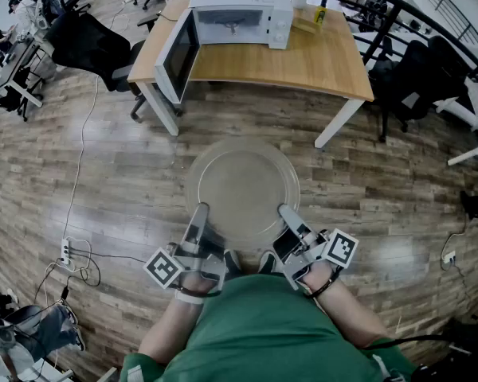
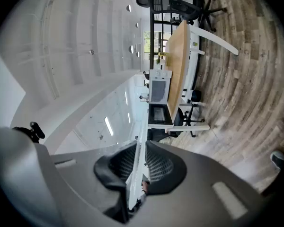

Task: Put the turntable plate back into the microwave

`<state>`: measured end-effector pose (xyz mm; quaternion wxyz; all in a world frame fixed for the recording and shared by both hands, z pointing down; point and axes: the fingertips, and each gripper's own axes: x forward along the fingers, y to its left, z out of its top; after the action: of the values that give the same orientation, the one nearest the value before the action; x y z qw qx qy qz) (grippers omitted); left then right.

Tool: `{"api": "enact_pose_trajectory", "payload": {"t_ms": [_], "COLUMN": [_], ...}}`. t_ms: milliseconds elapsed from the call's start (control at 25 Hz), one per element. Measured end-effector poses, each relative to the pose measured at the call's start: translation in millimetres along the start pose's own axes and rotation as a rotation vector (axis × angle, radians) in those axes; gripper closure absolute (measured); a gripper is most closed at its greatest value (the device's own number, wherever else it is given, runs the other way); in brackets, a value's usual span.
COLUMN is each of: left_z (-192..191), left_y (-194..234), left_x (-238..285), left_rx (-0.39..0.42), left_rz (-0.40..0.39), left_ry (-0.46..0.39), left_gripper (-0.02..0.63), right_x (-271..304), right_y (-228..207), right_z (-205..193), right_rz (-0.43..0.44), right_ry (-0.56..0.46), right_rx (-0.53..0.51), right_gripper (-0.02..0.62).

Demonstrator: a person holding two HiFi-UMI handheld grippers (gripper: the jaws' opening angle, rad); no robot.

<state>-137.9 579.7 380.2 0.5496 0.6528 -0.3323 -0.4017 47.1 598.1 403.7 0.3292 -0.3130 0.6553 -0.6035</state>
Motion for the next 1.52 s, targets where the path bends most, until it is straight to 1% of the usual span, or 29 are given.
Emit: {"api": "enact_pose_trajectory", "payload": {"t_ms": [520, 600, 680, 920, 1080, 1200, 1240, 1360, 1440, 1520], "left_z": [1, 3, 3, 14, 24, 31, 34, 48, 53, 56], "left_y": [-2, -4, -7, -23, -31, -29, -27, -25, -24, -24], "left_x": [-8, -10, -12, -13, -13, -13, -14, -16, -15, -14], "left_rx": [0.002, 0.001, 0.002, 0.055, 0.141, 0.209, 0.248, 0.412, 0.471, 0.499], "left_rz": [-0.004, -0.013, -0.025, -0.070, -0.095, -0.098, -0.089, -0.057, -0.057, -0.063], "left_ry": [-0.001, -0.002, 0.001, 0.031, 0.072, 0.111, 0.128, 0.182, 0.208, 0.224], "left_gripper": [0.557, 0.557, 0.558, 0.558, 0.552, 0.543, 0.537, 0.526, 0.518, 0.515], "right_x": [-2, -2, -1, 5, 14, 23, 26, 35, 39, 43], "right_y": [4, 8, 11, 25, 33, 39, 42, 47, 51, 52], "right_z": [-8, -11, -14, -23, -28, -30, -31, -36, -39, -40], "right_rz": [-0.005, 0.001, 0.001, 0.000, 0.014, 0.018, 0.017, 0.001, -0.004, -0.005], "right_ry": [0.012, 0.017, 0.027, 0.064, 0.080, 0.083, 0.085, 0.100, 0.105, 0.100], "right_rx": [-0.014, -0.042, -0.096, -0.221, -0.298, -0.354, -0.381, -0.488, -0.548, -0.572], "right_gripper": [0.549, 0.548, 0.543, 0.532, 0.526, 0.525, 0.523, 0.518, 0.517, 0.517]}}
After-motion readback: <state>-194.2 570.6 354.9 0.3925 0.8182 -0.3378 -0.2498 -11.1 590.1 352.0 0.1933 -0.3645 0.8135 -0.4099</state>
